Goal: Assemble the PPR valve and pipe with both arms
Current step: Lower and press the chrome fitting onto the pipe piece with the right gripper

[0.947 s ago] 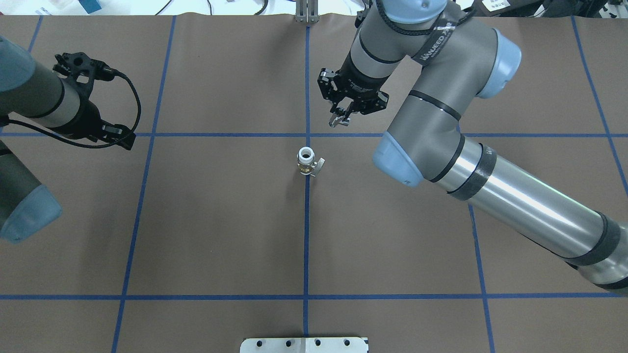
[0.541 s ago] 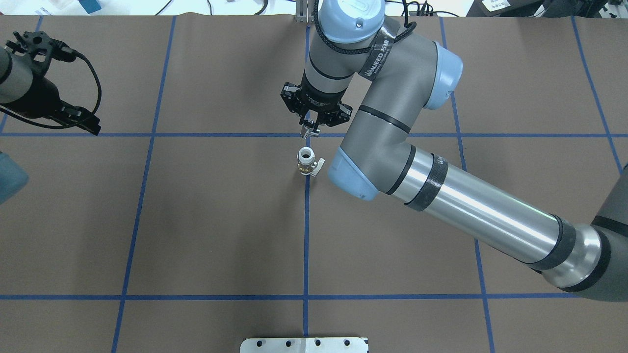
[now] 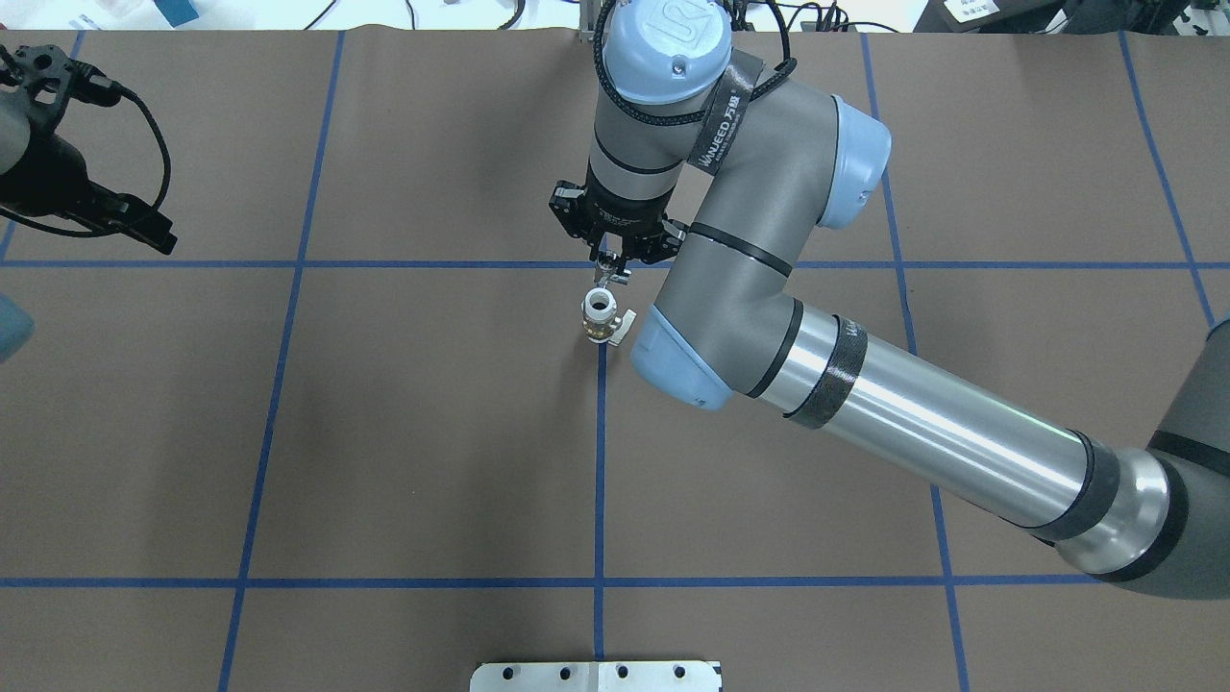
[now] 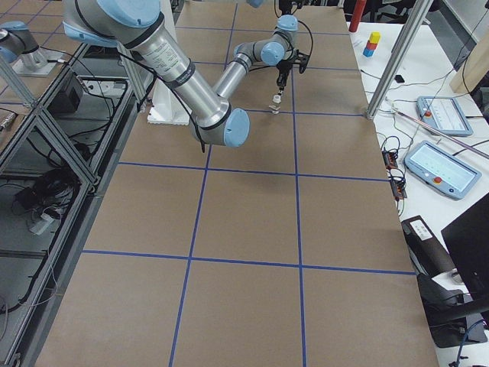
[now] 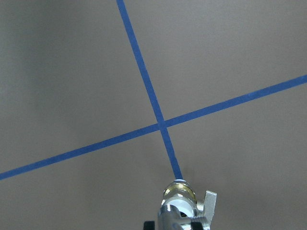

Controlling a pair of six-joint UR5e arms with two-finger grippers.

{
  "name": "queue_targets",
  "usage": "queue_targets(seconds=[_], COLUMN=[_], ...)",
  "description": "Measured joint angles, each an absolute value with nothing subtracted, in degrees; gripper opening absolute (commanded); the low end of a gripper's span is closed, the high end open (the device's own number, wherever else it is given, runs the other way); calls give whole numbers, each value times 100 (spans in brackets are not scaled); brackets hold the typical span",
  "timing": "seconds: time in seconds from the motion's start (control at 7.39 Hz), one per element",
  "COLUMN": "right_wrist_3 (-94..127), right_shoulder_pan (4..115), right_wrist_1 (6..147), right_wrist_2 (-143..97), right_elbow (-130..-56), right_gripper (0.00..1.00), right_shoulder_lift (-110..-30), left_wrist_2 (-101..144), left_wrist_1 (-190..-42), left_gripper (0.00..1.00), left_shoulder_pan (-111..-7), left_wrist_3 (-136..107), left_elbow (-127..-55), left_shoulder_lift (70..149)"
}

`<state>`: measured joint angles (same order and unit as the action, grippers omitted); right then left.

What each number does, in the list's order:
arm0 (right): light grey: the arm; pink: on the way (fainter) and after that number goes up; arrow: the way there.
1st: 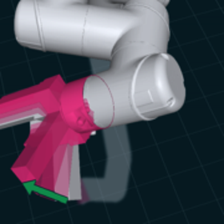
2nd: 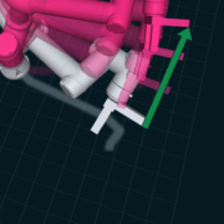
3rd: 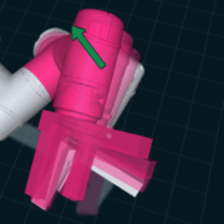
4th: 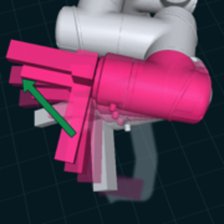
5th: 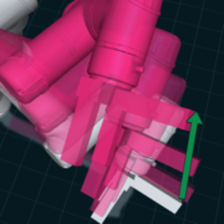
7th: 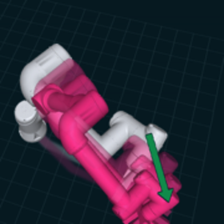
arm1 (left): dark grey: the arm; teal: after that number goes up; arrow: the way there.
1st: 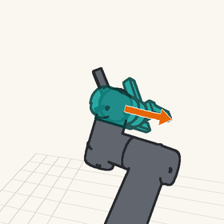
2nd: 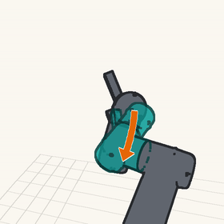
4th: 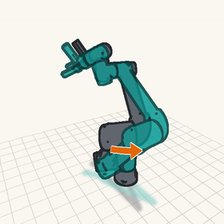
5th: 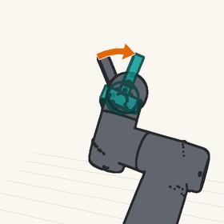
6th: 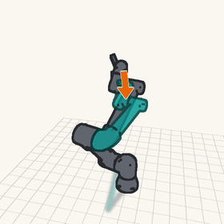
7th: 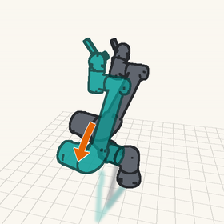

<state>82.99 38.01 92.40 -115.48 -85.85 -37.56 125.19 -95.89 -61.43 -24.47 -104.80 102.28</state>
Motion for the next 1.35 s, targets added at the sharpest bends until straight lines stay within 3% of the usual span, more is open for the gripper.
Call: queue_targets(seconds=[1.35], right_wrist_3=[8305], right_shoulder_pan=[3586], right_wrist_1=[9333], right_wrist_2=[-11342], right_elbow=[-8574], right_gripper=[0], right_shoulder_lift=[-3747], left_wrist_2=[12533], left_wrist_1=[-9580], left_gripper=[86], left_shoulder_pan=[-6144], left_wrist_3=[-2496], left_elbow=[-10484], left_shoulder_lift=[10283])
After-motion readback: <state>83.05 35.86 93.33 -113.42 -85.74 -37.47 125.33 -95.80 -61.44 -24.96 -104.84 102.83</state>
